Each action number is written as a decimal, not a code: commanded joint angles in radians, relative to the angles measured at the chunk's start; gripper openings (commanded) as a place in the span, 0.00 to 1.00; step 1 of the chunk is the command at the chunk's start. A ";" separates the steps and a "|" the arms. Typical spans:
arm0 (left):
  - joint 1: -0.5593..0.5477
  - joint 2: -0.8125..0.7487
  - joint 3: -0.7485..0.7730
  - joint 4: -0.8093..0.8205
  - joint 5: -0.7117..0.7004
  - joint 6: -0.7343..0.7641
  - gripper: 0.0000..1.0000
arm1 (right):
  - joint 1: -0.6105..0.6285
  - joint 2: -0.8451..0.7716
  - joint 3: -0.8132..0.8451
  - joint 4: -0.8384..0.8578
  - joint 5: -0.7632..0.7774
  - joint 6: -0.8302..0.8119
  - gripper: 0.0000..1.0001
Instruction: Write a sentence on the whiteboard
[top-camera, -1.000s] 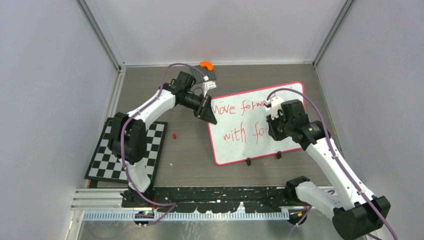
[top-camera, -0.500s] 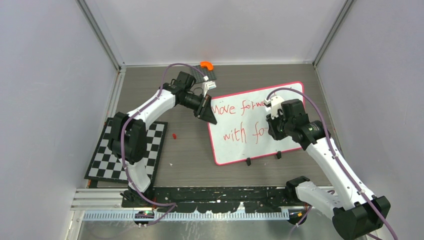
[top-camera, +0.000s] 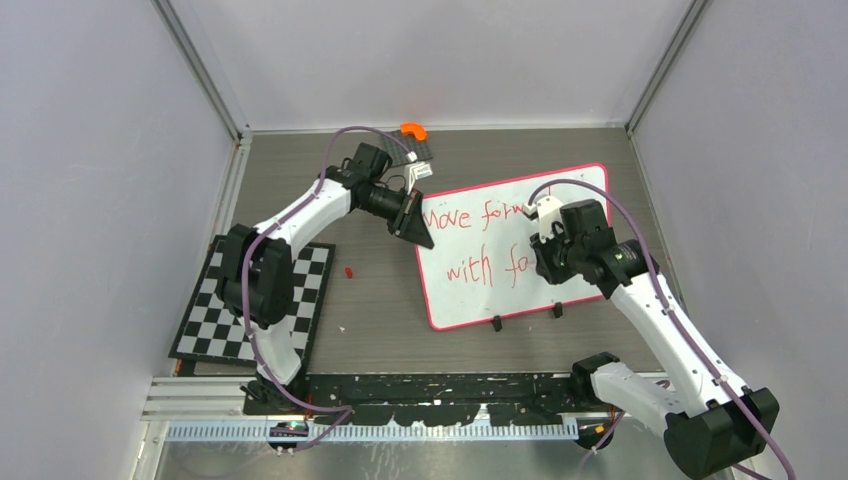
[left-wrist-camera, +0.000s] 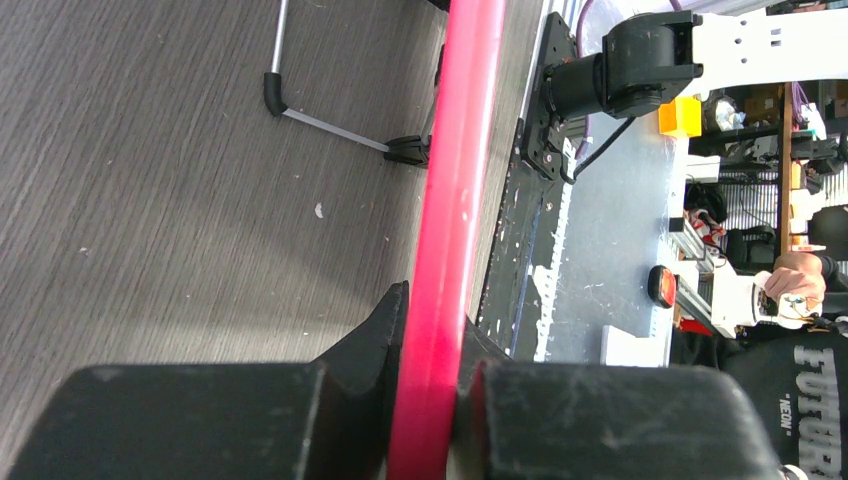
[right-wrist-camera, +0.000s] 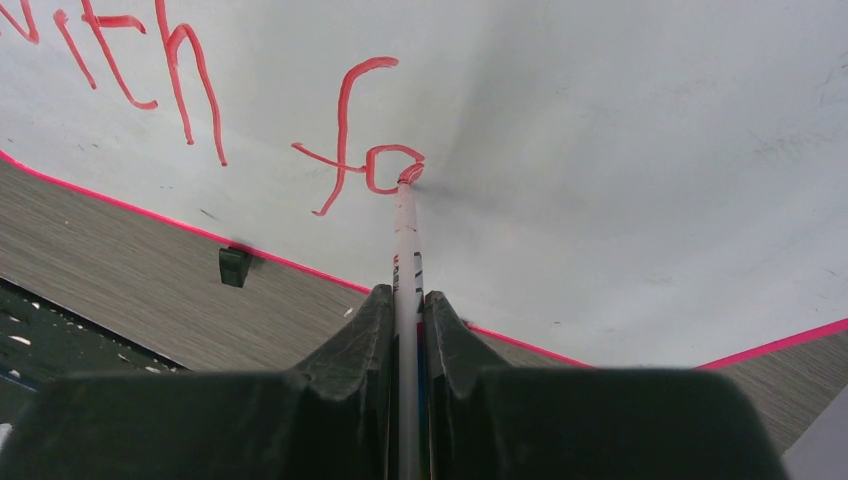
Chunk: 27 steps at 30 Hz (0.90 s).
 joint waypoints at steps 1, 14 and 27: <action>0.007 0.033 0.002 -0.018 -0.147 0.000 0.00 | -0.005 0.008 0.000 0.004 0.020 -0.038 0.00; 0.005 0.034 0.010 -0.023 -0.147 0.000 0.00 | -0.004 0.014 0.056 -0.064 0.030 -0.075 0.00; -0.002 0.038 0.019 -0.032 -0.147 0.002 0.00 | -0.006 -0.023 0.103 -0.075 0.026 -0.037 0.00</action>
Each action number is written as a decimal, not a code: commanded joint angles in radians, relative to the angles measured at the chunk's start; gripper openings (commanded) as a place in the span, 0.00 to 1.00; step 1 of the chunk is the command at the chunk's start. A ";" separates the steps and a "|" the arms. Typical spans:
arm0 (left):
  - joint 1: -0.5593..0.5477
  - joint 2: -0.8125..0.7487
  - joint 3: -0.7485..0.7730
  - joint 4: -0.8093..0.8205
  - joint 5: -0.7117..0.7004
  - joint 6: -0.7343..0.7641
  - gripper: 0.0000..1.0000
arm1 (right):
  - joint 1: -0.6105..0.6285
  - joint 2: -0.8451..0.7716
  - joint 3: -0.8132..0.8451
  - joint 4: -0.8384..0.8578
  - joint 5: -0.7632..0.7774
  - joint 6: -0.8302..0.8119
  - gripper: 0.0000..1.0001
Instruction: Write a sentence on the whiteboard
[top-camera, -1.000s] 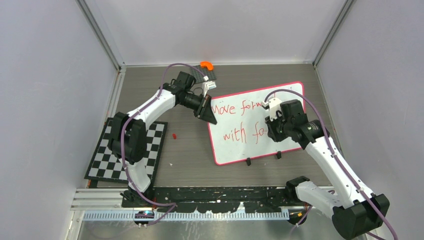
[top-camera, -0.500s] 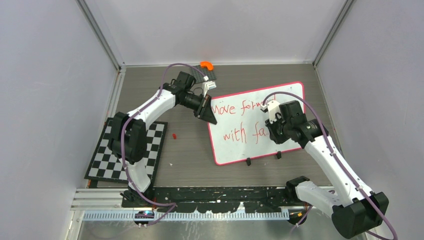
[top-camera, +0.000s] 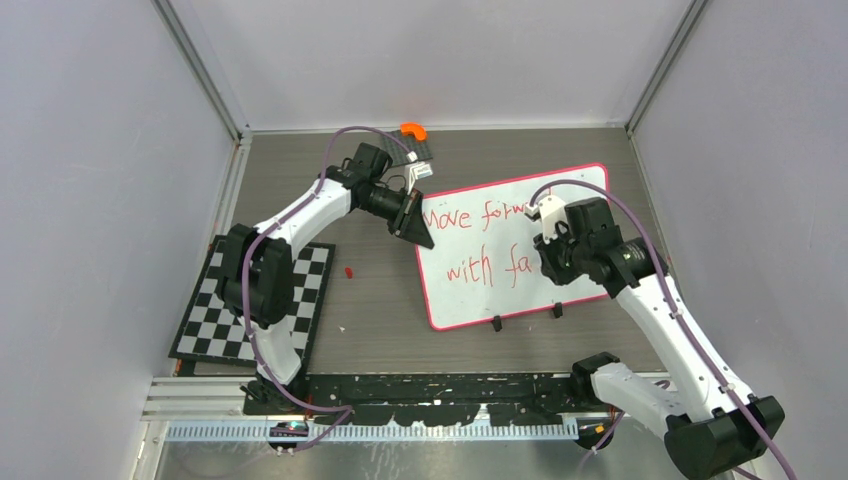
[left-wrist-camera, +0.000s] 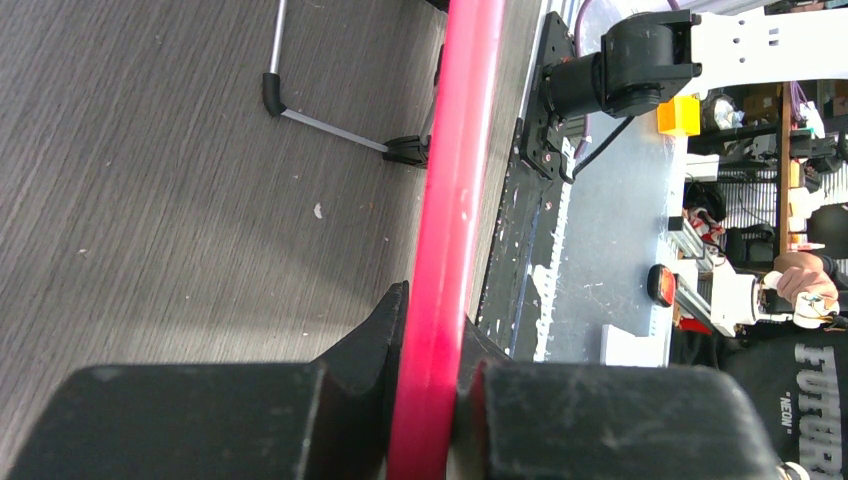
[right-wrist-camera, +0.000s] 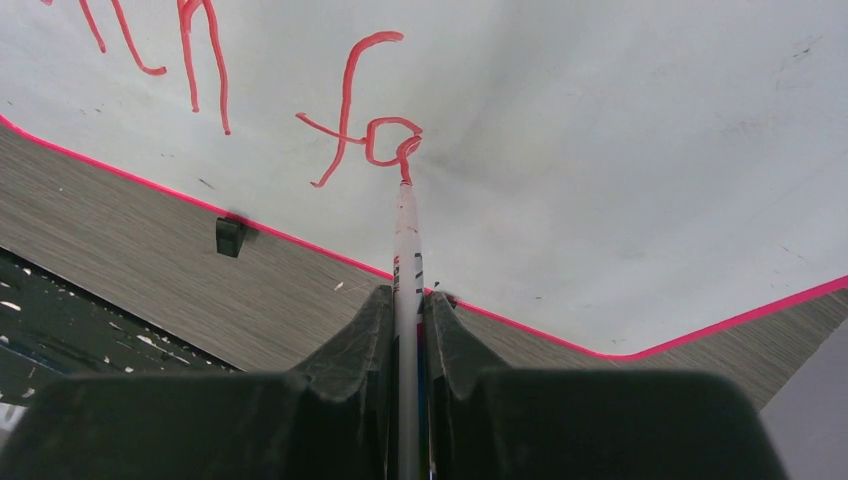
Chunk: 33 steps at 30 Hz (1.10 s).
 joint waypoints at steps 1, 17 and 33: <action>-0.002 0.035 0.016 -0.032 -0.150 -0.001 0.00 | -0.008 -0.002 0.046 0.020 0.028 0.027 0.00; -0.002 0.031 0.009 -0.036 -0.149 0.006 0.00 | -0.069 0.016 0.033 0.057 -0.062 0.049 0.00; -0.002 0.027 0.007 -0.039 -0.152 0.009 0.00 | -0.069 0.059 0.016 0.131 0.009 0.063 0.00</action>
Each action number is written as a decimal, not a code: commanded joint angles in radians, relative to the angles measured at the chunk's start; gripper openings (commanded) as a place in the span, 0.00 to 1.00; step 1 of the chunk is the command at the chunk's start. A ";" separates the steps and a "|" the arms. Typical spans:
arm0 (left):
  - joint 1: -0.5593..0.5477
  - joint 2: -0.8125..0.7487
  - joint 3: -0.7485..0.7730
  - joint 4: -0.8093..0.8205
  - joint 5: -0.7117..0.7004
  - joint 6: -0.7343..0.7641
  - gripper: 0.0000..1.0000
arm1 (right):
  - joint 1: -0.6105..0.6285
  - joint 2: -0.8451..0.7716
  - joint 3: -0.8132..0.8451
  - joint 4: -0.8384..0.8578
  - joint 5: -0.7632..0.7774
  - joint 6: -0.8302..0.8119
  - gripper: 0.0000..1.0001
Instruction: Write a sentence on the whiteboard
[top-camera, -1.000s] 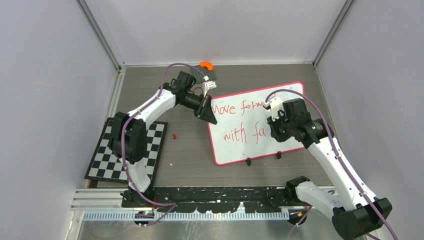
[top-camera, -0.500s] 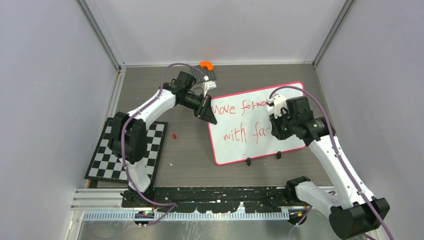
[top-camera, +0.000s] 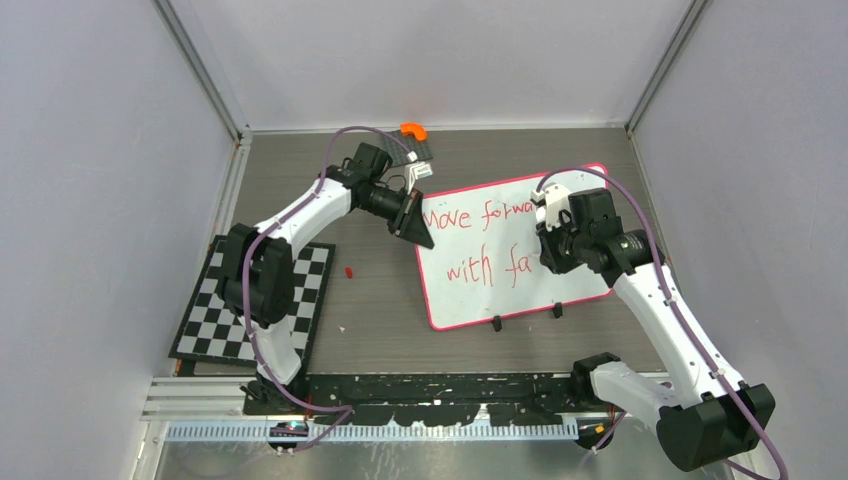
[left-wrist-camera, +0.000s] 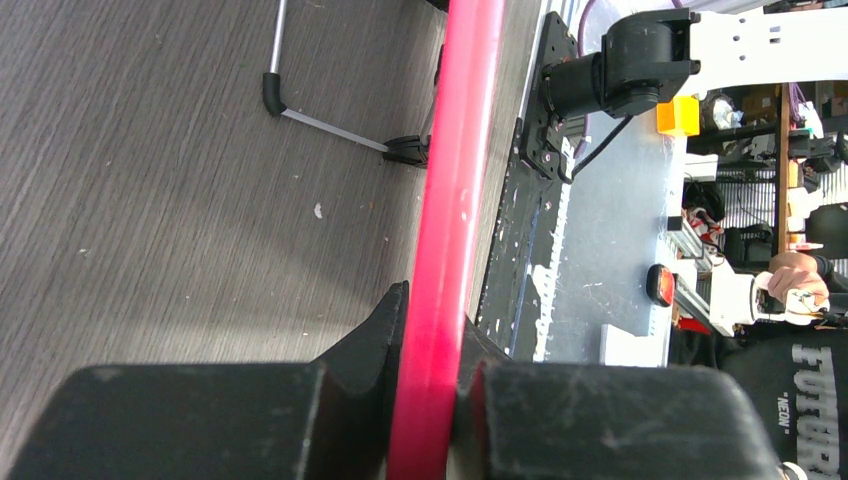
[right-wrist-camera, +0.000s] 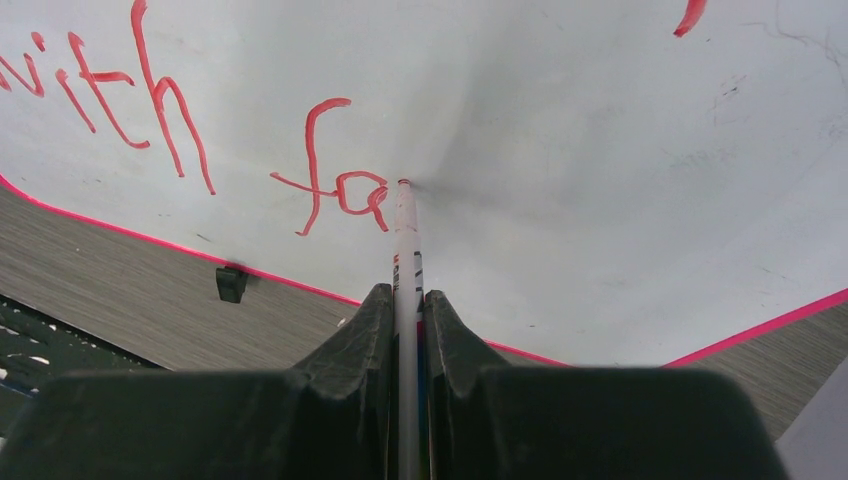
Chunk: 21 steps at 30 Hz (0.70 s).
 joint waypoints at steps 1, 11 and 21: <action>-0.002 0.024 0.002 -0.033 -0.153 0.005 0.00 | -0.005 0.004 0.000 0.058 0.038 0.008 0.00; -0.002 0.031 0.007 -0.032 -0.151 0.005 0.00 | -0.004 -0.014 -0.032 0.004 0.040 -0.019 0.00; -0.003 0.031 0.008 -0.034 -0.153 0.002 0.00 | -0.004 -0.032 -0.026 -0.040 0.001 -0.035 0.00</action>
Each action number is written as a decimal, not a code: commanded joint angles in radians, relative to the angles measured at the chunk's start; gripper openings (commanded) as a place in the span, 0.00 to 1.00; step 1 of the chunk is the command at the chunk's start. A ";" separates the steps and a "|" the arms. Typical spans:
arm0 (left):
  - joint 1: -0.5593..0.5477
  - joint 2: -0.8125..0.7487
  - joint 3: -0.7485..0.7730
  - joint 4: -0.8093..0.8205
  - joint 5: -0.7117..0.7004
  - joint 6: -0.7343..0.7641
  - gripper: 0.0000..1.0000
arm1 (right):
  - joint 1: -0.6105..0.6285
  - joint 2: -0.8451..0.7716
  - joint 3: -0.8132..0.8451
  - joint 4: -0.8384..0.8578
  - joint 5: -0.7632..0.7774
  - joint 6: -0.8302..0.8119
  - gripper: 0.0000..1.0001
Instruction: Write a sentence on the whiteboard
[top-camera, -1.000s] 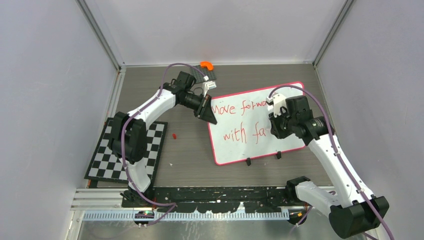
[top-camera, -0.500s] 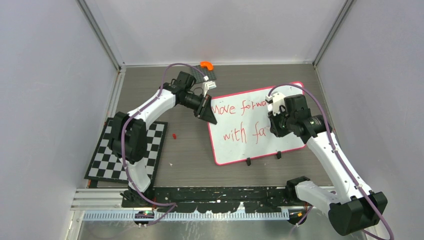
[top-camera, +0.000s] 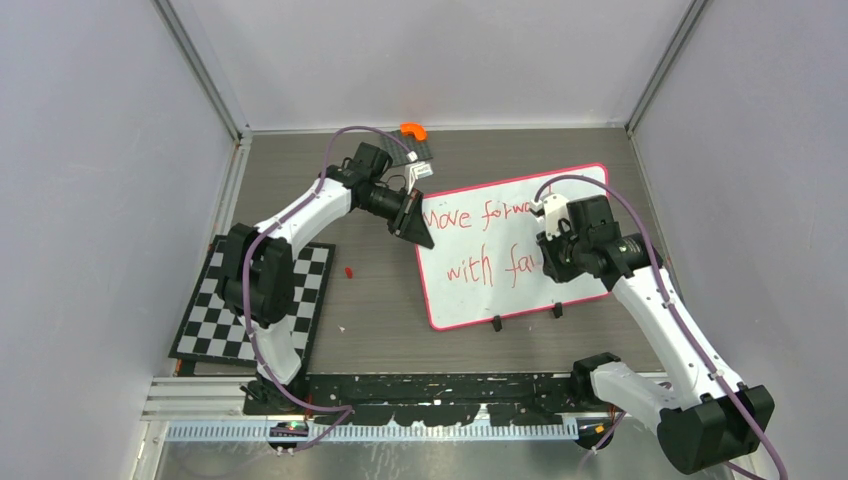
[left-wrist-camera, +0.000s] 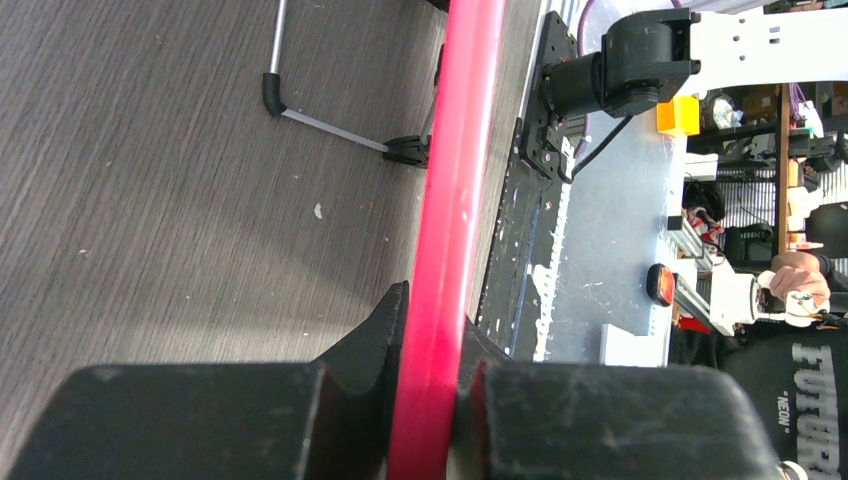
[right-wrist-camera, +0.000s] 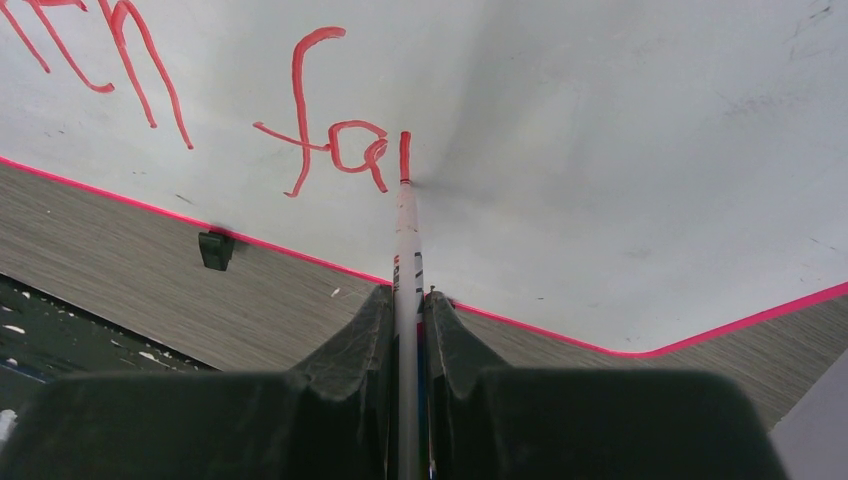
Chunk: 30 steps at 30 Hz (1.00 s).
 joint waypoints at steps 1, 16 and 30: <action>-0.003 0.030 0.007 -0.034 -0.153 0.003 0.00 | -0.005 -0.022 0.025 0.001 -0.016 -0.012 0.00; -0.003 0.027 0.001 -0.033 -0.155 0.006 0.00 | -0.004 0.034 0.105 0.072 -0.016 0.032 0.00; -0.003 0.034 0.004 -0.036 -0.154 0.008 0.00 | -0.005 -0.017 0.100 0.011 -0.016 0.015 0.00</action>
